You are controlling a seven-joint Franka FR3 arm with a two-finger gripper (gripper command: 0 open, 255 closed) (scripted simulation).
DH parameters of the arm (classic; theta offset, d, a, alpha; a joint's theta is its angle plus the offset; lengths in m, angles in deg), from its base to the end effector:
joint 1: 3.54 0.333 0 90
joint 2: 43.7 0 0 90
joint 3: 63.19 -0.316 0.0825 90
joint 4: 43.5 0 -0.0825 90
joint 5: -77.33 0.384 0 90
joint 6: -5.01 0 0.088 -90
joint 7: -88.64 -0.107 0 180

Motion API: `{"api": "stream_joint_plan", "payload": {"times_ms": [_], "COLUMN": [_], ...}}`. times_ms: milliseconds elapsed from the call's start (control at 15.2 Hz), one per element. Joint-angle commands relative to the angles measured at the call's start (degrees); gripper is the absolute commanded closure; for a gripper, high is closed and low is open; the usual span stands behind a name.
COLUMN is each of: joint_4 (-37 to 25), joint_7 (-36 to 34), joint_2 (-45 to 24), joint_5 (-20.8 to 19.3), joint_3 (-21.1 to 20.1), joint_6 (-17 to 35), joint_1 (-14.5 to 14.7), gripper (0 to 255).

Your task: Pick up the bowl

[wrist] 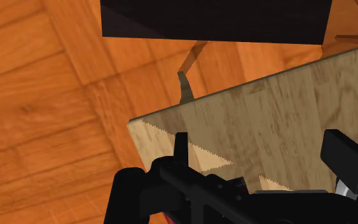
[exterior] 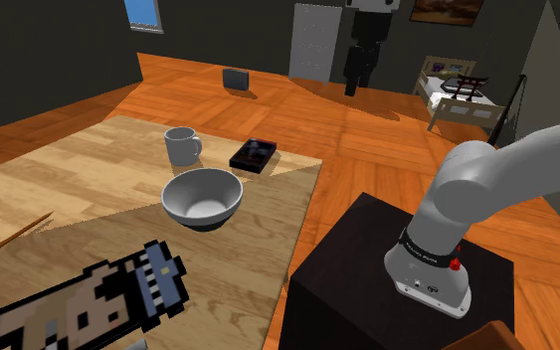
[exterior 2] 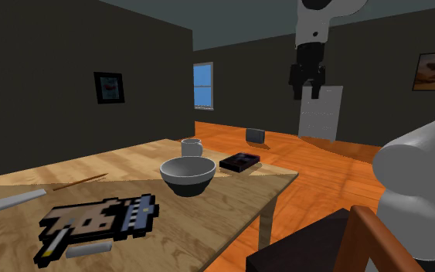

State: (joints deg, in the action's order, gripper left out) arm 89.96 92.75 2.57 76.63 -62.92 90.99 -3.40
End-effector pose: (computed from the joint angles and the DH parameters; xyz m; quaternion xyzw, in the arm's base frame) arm 0.2939 -0.0025 0.6034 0.9993 0.0351 -0.0107 0.0040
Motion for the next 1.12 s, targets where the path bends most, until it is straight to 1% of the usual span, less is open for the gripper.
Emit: {"api": "stream_joint_plan", "payload": {"times_ms": [0, 528, 1056], "joint_4": [0.0, 3.91, 3.02], "joint_7": [0.0, -3.62, -6.08], "joint_2": [0.0, -8.99, -21.69], "joint_5": [0.0, 5.77, 10.67], "joint_3": [0.0, -3.52, -7.08], "joint_6": [0.0, 13.97, 27.39], "joint_1": [0.0, 2.68, 5.45], "gripper": [0, 0, 0]}}
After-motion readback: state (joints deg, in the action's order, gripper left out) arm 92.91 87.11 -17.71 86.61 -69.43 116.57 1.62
